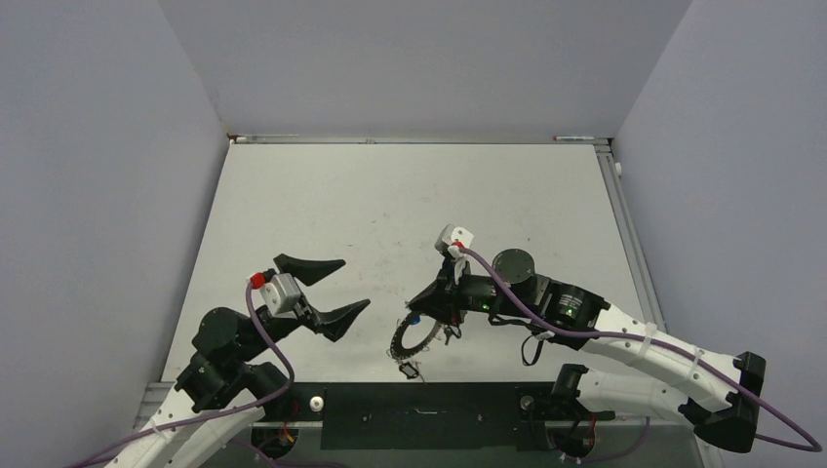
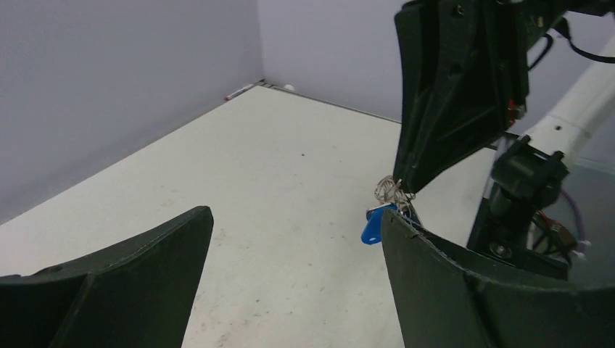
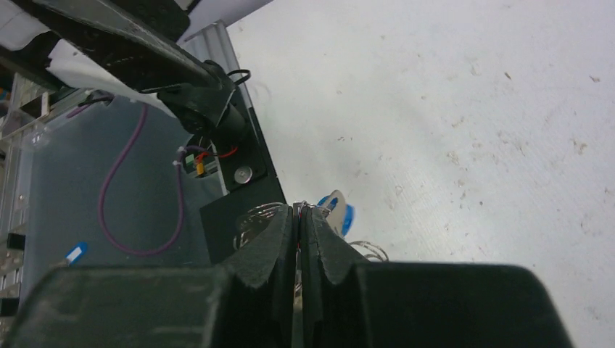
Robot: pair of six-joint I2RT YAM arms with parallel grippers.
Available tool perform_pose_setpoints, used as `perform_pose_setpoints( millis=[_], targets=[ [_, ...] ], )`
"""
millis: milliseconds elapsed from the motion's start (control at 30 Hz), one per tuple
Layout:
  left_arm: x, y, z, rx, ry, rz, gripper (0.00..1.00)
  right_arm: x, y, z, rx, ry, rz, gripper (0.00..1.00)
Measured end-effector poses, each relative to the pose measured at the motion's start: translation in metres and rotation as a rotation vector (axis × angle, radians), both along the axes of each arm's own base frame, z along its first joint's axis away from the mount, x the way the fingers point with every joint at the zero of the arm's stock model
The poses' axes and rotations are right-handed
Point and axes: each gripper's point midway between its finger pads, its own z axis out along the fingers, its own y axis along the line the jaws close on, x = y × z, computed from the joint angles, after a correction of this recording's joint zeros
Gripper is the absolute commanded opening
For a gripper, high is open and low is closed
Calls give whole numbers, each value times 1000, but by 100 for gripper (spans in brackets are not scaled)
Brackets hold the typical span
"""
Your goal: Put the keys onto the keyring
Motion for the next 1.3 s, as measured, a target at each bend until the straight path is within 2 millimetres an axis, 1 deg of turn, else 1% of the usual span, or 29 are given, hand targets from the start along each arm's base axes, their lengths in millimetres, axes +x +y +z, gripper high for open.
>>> perform_pose_setpoints(
  millis=[100,167,233,367,467,500,600,733,900,1133,1300],
  targets=[
    [-17,-15,3,3,-18,-130,76,-8,-2,13,36,-47,62,5],
    [-27,-23,4,8,-25,-207,71,-13,-1,15,42,-64,101,5],
    [-37,-31,5,22,-27,-282,68,-18,0,16,44,-74,143,5],
    [-53,-39,9,43,-36,-392,62,-25,1,22,56,-94,202,5],
    [-61,-43,14,49,-54,-450,56,-28,1,32,77,-112,230,5],
    [-63,-44,16,50,-60,-463,54,-28,1,37,88,-121,239,5],
    [-64,-49,18,55,-70,-499,52,-31,2,49,112,-141,267,5],
    [-60,-59,17,73,-50,-533,49,-34,5,61,135,-150,303,5],
    [-61,-67,15,78,-42,-581,46,-41,7,66,148,-148,347,5],
    [-74,-69,24,53,-65,-655,45,-46,7,68,156,-142,379,5],
    [-79,-73,25,48,-54,-709,42,-45,10,71,164,-149,384,5]
  ],
)
